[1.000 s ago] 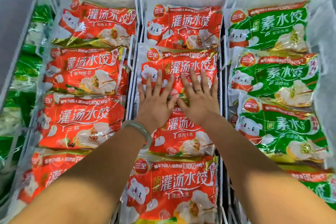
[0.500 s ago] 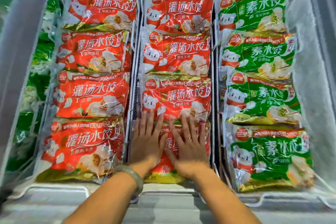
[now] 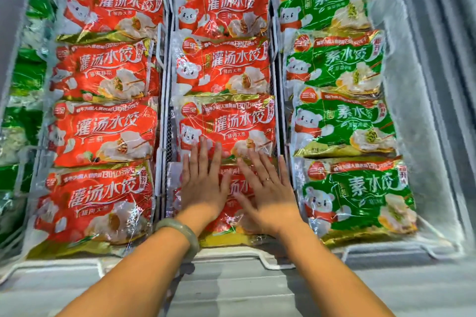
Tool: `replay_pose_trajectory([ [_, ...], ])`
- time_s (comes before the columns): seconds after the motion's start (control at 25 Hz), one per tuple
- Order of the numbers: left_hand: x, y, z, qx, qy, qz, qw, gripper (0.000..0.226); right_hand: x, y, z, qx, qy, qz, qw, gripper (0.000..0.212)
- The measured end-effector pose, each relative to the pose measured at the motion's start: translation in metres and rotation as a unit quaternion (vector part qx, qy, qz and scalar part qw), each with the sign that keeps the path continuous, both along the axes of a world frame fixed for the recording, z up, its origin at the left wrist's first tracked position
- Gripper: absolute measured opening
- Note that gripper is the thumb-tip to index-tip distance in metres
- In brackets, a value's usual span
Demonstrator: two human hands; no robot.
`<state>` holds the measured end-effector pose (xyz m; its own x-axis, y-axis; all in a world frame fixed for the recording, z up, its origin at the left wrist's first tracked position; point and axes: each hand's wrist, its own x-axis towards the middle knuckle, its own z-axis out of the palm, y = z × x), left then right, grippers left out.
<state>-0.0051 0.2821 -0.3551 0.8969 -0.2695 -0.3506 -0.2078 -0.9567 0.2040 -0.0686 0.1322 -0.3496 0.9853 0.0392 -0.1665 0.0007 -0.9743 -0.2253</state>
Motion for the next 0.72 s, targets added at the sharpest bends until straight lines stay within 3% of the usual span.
replay_pose_trajectory([
  [0.16,0.007,-0.1,0.029,-0.079,-0.012,-0.116,0.99,0.064,-0.018,-0.087,0.027,-0.033,-0.05,-0.205,0.977,0.059],
  [0.28,-0.009,-0.169,0.038,-0.074,0.016,-0.214,0.974,0.077,-0.031,-0.156,0.033,-0.009,0.05,-0.331,0.942,0.062],
  [0.44,-0.018,-0.198,0.027,0.014,0.117,-0.267,0.956,0.112,-0.043,-0.188,0.021,0.007,0.17,-0.251,0.953,0.074],
  [0.72,-0.006,-0.199,0.019,0.017,0.116,-0.264,0.957,0.122,-0.027,-0.198,0.009,0.027,0.14,-0.243,0.959,0.076],
])
